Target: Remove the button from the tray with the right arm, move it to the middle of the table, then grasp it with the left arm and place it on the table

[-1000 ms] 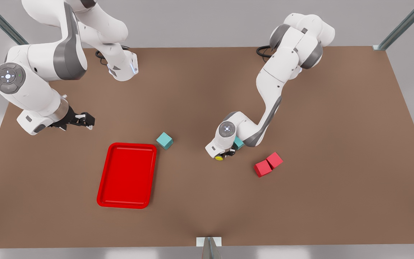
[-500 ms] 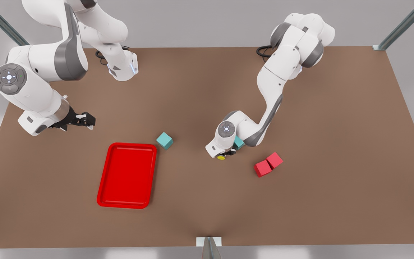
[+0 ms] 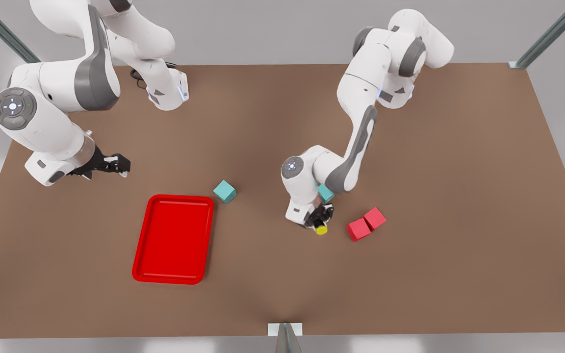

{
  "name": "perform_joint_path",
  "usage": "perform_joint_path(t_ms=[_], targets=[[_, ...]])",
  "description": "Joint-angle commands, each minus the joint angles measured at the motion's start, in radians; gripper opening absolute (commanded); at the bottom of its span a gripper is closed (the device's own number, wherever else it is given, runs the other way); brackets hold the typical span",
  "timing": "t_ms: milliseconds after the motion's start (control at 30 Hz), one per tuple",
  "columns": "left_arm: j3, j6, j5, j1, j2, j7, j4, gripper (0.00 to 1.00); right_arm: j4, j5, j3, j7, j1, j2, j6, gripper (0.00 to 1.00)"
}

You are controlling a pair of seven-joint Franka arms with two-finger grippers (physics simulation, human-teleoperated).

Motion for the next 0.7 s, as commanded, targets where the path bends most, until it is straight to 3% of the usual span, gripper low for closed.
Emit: perform_joint_path(t_ms=[0,133,233,400,667], targets=[[0.022,-0.304,0.186,-0.040,0.000,-1.417,0.002,0.45,0.001,0.001,0.001,-0.007,0.000,-0.001,0.001,1.00],[-0.010,-0.516,0.368,-0.088,0.060,-1.709,0.023,0.45,0.004,0.001,0.001,-0.004,0.003,0.004,0.001,1.00],[-0.065,-0.517,0.542,-0.112,0.120,-1.887,0.063,0.45,0.016,0.002,-0.001,-0.007,-0.002,0.007,0.001,1.00],[-0.066,-0.499,0.680,-0.129,0.250,-1.902,0.152,0.45,0.017,0.002,-0.001,-0.007,0.000,0.011,0.001,1.00],[-0.085,-0.453,0.710,-0.140,0.350,-1.904,0.152,0.45,0.017,-0.007,-0.002,-0.007,-0.011,0.010,-0.001,1.00]])
